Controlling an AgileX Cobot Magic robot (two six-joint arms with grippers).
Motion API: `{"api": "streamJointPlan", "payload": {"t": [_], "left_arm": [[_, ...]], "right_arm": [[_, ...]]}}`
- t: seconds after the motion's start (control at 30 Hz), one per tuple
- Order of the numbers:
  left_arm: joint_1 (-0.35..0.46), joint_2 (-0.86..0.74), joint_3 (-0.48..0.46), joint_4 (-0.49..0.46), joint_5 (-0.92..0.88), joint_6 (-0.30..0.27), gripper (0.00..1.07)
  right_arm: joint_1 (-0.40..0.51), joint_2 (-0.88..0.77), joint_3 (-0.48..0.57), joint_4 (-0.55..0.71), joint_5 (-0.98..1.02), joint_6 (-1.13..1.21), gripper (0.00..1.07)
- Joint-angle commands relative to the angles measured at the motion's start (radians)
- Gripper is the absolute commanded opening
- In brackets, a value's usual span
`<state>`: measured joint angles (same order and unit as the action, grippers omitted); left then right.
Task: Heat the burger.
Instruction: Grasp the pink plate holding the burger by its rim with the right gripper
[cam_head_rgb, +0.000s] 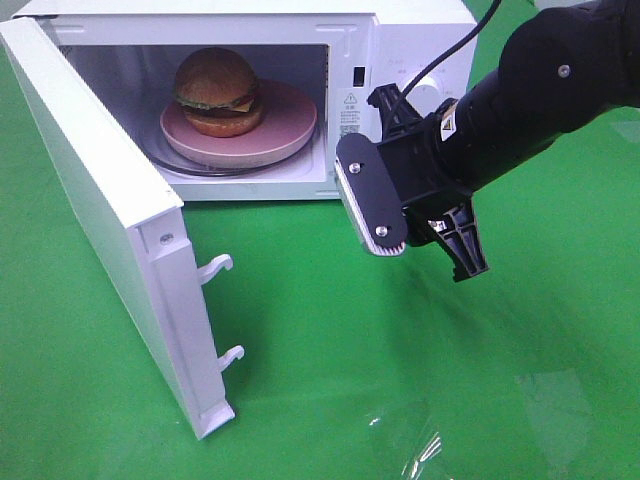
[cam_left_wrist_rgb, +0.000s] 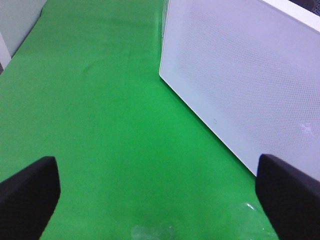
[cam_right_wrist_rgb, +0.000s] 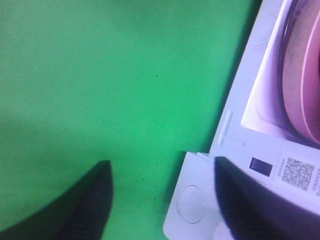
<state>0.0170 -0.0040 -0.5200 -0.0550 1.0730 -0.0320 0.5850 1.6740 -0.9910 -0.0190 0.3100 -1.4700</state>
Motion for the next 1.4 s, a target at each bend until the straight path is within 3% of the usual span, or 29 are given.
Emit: {"api": "streamJointPlan", "payload": {"t": [0.03,0.07,0.13,0.33,0.7,1.4], "left_arm": [[0.002,-0.006,0.003,-0.004,-0.007,-0.001,0.99],[0.002,-0.006,0.003,-0.004,-0.007,-0.001,0.99],[0.002,-0.006,0.003,-0.004,-0.007,-0.001,0.99],[0.002,-0.006,0.003,-0.004,-0.007,-0.001,0.99],[0.002,-0.006,0.003,-0.004,-0.007,-0.001,0.99],[0.002,-0.006,0.003,-0.004,-0.007,-0.001,0.99]], "right_arm": [[0.002,-0.008,-0.007,-0.010,-0.011,0.062,0.82],[0.002,-0.008,-0.007,-0.013,-0.022,0.080,0.94],[0.002,-0.008,-0.007,-0.013,-0.037,0.086,0.97],[0.002,0.017,-0.036,-0.056,-0.060,0.125,0.96],[0.063,0.171,-0.214,-0.144,-0.069,0.216,0.93],[0.081,0.398,-0.476,-0.144,-0.059,0.269,0.91]]}}
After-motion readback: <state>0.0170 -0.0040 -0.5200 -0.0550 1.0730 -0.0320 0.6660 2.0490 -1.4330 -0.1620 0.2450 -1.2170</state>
